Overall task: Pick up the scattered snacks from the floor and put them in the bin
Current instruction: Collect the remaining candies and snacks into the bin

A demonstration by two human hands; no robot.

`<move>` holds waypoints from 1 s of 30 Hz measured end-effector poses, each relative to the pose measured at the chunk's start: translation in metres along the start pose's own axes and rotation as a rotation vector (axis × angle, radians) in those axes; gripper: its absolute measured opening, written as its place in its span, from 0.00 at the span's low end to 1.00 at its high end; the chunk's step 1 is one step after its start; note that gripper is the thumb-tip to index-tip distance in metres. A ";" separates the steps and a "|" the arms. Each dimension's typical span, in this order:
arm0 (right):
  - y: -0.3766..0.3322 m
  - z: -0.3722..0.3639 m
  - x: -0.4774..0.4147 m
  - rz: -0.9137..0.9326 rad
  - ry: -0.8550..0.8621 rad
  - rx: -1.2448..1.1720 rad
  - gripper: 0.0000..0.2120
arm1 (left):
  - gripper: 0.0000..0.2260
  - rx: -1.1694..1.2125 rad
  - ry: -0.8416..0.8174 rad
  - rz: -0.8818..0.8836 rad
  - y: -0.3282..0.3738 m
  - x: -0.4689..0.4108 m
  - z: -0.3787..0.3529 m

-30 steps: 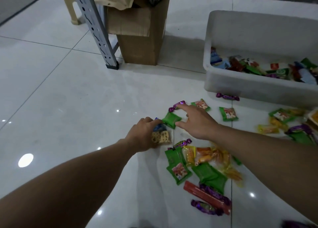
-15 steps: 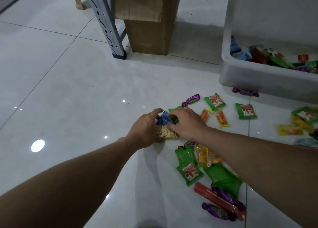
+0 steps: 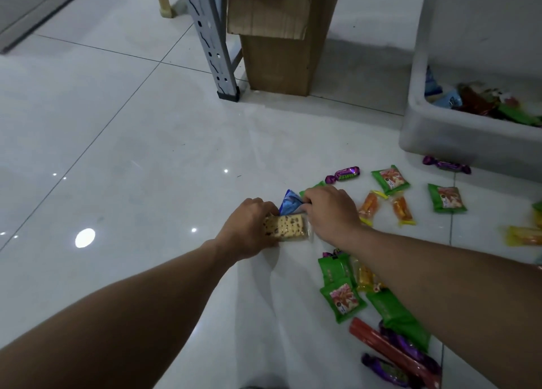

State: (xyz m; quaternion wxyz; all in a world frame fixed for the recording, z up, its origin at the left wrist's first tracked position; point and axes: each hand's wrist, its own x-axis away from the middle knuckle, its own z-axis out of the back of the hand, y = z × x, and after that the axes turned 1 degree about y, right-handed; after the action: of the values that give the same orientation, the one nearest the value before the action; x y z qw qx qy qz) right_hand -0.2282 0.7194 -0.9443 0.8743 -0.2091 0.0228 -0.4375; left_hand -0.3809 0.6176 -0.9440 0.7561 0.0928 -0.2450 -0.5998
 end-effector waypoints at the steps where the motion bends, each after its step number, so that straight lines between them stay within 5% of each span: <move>1: 0.001 0.001 0.000 -0.002 0.016 0.001 0.04 | 0.21 -0.012 -0.006 -0.002 -0.002 0.002 0.000; 12: 0.030 0.062 0.010 -0.216 0.240 -0.289 0.07 | 0.21 0.085 0.129 0.059 0.012 0.004 0.020; 30: 0.123 0.212 0.086 -0.380 0.687 -0.238 0.07 | 0.23 0.244 0.319 -0.166 0.199 -0.079 0.067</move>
State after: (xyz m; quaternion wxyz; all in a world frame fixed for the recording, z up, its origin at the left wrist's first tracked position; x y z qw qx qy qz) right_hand -0.0352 0.7913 -0.7862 0.6890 -0.1511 0.3246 -0.6301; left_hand -0.2543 0.7557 -0.8203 0.7164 0.2971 -0.1846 -0.6036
